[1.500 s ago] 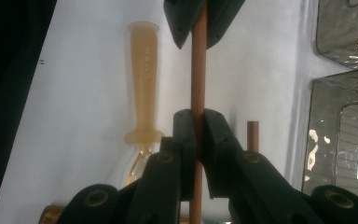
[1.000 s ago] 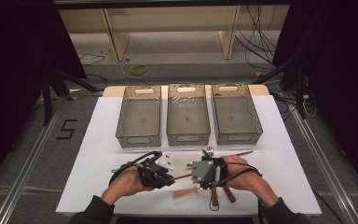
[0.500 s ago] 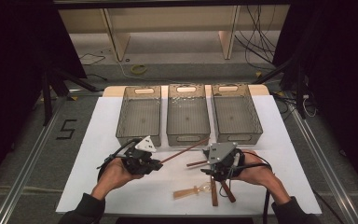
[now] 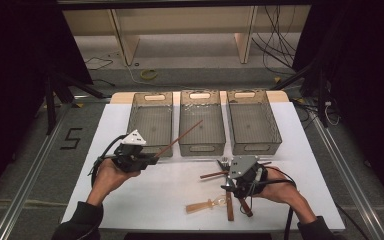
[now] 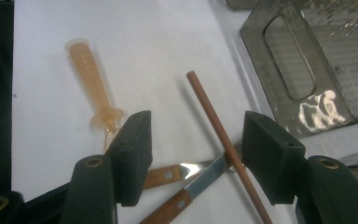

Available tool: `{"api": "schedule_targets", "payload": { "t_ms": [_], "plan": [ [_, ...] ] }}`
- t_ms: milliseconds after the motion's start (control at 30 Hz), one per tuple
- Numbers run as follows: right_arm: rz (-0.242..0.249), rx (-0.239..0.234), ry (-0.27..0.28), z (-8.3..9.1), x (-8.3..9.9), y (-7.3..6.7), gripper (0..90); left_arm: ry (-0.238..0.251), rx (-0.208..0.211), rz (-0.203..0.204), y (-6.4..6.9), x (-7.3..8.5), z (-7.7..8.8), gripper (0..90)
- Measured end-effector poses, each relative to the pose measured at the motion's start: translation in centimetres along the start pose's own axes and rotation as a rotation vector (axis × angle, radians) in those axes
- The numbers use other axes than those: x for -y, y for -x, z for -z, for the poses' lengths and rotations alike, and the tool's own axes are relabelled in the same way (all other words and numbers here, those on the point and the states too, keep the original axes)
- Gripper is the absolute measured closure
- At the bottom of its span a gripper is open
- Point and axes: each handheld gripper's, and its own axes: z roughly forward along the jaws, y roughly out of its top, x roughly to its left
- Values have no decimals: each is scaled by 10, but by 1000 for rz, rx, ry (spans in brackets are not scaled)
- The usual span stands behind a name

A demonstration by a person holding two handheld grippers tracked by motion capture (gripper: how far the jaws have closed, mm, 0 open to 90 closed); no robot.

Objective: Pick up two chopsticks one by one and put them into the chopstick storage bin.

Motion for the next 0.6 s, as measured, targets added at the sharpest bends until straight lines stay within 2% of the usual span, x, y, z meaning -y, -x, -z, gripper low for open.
{"api": "schedule_targets", "payload": {
  "t_ms": [400,600],
  "plan": [
    [-42,-5,-3,-1,14,-1,411,48,-66,103,-39,-9,2,825],
    [-72,-13,5,-1,18,-2,370,44,-103,151,-58,-17,2,825]
  ]
}}
